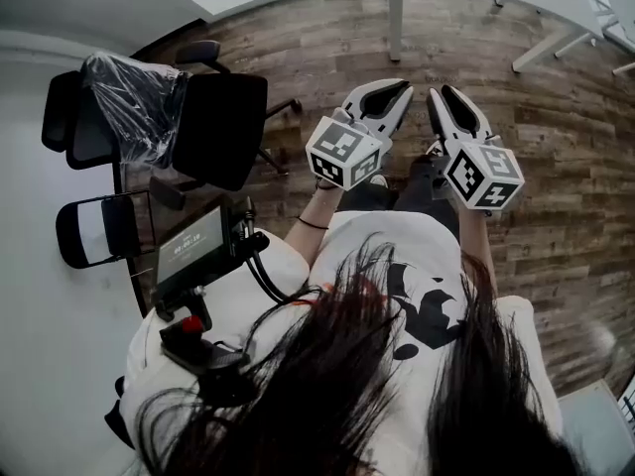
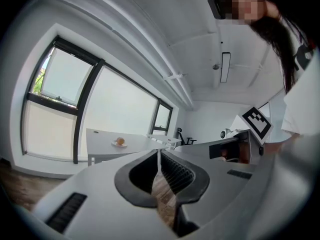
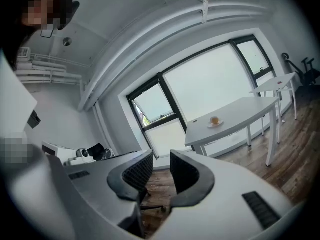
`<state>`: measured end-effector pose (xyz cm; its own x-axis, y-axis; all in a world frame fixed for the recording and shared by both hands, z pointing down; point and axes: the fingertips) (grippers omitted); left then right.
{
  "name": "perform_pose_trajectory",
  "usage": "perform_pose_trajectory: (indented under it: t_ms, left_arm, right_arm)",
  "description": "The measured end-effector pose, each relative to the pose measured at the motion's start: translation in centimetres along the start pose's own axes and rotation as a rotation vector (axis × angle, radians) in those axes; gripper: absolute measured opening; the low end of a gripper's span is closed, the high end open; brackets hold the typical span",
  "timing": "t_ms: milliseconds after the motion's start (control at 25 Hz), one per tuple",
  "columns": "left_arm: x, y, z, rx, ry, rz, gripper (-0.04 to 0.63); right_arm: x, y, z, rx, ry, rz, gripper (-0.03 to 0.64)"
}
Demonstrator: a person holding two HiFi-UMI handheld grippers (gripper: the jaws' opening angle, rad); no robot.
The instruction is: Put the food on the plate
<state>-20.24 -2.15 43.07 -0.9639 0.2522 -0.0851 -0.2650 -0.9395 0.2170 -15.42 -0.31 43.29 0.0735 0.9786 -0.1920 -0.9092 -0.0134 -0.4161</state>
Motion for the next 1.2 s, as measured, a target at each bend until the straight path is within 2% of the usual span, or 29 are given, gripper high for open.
perform_pose_trajectory:
  t_ms: [320,1200]
  left_arm:
    - [-0.6,-1.3,-0.5,-0.004,-0.009,0.043,0.006]
    - [-1.9,-1.7,-1.4,-0.033,-0.028,0.066,0.006]
  right_arm:
    - [0.9,0.0,-1.2,0.031,-0.02,0.025,0.112]
    - [0.8,-0.2,-1.0,0.054,-0.009,0.029,0.112]
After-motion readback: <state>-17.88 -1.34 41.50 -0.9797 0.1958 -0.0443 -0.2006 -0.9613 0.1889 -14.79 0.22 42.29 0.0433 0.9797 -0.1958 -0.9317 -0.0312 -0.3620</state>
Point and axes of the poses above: the fingertips, and each gripper's own axes: x backward along the fingers, y to its left, z out of its underside, and after that the axes turned 2 degrees about -y, right-handed
